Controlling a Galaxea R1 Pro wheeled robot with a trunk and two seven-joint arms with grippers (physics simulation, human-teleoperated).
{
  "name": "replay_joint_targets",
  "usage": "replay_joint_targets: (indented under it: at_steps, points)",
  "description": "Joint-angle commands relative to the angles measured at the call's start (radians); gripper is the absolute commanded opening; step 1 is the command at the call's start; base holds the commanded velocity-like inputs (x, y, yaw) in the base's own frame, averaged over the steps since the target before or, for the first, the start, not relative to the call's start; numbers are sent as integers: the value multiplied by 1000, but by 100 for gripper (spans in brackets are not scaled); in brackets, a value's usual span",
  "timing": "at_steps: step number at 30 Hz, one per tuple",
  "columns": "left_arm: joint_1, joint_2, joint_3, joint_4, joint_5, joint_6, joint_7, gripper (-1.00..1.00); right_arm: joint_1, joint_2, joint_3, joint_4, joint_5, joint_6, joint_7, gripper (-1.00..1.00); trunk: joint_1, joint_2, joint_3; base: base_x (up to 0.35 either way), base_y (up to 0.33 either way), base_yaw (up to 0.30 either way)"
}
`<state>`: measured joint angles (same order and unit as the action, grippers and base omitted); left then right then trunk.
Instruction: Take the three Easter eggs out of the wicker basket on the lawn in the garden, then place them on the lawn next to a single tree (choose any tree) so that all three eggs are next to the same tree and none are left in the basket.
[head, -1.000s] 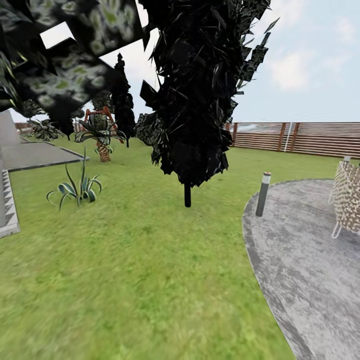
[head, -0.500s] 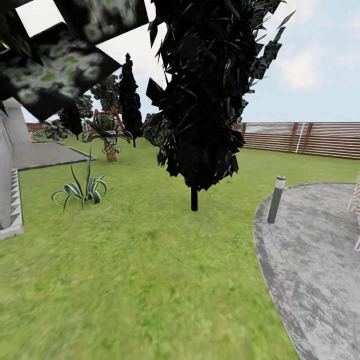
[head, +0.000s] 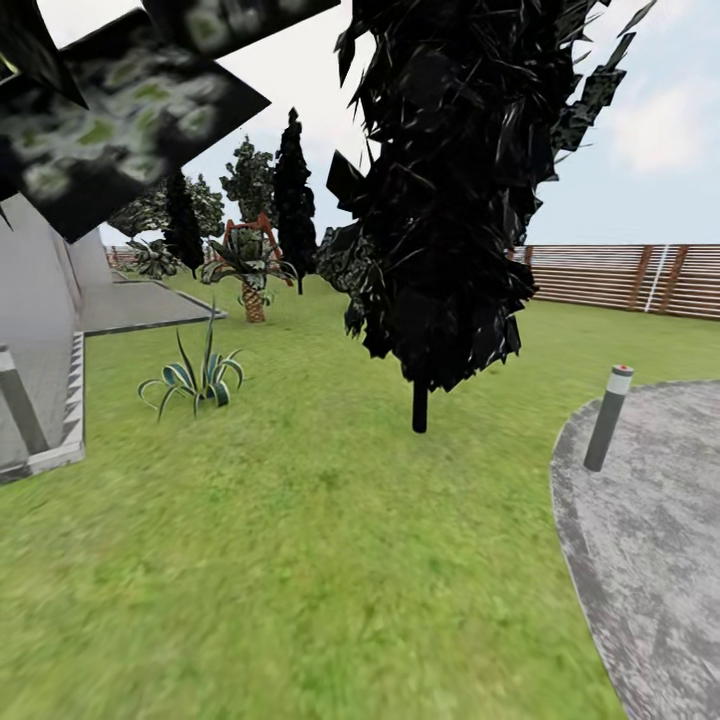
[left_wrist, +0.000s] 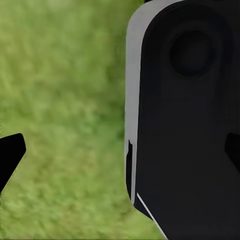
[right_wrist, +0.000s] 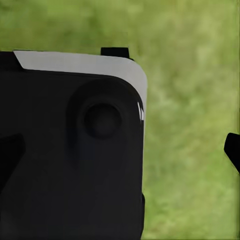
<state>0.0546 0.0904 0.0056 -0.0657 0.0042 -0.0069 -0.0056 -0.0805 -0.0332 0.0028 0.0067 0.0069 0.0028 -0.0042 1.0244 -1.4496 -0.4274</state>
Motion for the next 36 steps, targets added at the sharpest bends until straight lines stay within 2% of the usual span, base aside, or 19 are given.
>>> replay_joint_targets:
  at_steps: [1, 36]
  points:
    - [1, 0, 0, -2, 0, -1, -1, 100, -1, 0, 0, 1, 1, 0, 0, 100, 1, 0, -1, 335, 0, 26]
    - [1, 0, 0, -2, 0, -1, -1, 100, -1, -1, 1, 1, 1, 1, 0, 100, 1, 0, -1, 335, 0, 1]
